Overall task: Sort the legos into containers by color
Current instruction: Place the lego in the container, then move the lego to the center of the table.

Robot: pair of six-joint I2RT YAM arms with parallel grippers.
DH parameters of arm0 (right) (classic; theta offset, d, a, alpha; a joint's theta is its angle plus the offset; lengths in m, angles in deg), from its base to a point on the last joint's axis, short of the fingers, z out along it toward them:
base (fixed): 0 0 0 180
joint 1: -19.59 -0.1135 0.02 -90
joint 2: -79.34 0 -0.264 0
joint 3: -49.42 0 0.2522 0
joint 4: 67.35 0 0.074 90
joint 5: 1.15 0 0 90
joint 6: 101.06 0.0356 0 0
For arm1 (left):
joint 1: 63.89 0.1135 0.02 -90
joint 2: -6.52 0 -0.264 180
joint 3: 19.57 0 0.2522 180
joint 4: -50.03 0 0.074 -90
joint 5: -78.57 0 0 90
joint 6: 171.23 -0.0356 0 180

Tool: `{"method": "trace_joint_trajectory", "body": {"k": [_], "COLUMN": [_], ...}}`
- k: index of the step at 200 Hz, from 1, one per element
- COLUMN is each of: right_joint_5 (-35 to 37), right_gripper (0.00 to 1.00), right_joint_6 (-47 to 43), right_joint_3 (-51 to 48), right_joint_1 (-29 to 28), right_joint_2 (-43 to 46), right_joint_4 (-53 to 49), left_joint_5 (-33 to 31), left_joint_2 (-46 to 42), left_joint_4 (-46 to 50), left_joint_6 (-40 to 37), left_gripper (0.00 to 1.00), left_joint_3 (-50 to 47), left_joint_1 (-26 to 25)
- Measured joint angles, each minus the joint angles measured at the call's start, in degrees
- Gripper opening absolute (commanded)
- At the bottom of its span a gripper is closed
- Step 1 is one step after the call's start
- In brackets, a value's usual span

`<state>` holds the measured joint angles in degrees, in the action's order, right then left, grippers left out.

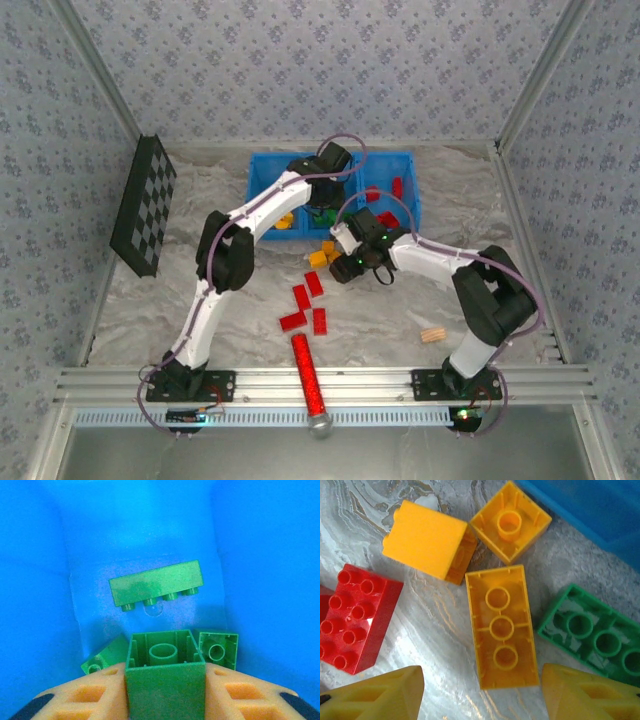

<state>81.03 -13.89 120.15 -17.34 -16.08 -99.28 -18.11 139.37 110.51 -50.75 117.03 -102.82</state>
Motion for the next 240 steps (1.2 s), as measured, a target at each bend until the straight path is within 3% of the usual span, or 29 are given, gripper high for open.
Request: {"method": "trace_joint_trajectory", "body": {"k": [59,99,180,240], "right_joint_5": [2.4,2.5,1.0,1.5], "right_gripper": [0.65,0.65,0.65,0.65], "right_joint_6": [-2.3,-2.8,-2.8,-0.1], "right_joint_3": [2.2,3.3,5.3,0.1], "right_joint_1": [0.6,2.6,5.1,3.8], "right_joint_2": [-0.2,-0.6,-6.1,-1.2], "right_joint_4": [-0.6,-1.1,-0.2,-1.4], "left_joint_5": [0.2,1.4,1.7,1.7], "left_joint_2": [0.0,-2.3,-16.2,-21.1], "left_joint_4": [0.0,-0.5,-2.8,-3.4], "left_joint_6": [-0.2,-0.3,-0.3,-0.3], "left_gripper": [0.57,0.58,0.58,0.58], "left_joint_3": [0.0,-2.8,-13.4,-21.4], "left_joint_1": [0.0,-0.1,0.0,0.0]}}
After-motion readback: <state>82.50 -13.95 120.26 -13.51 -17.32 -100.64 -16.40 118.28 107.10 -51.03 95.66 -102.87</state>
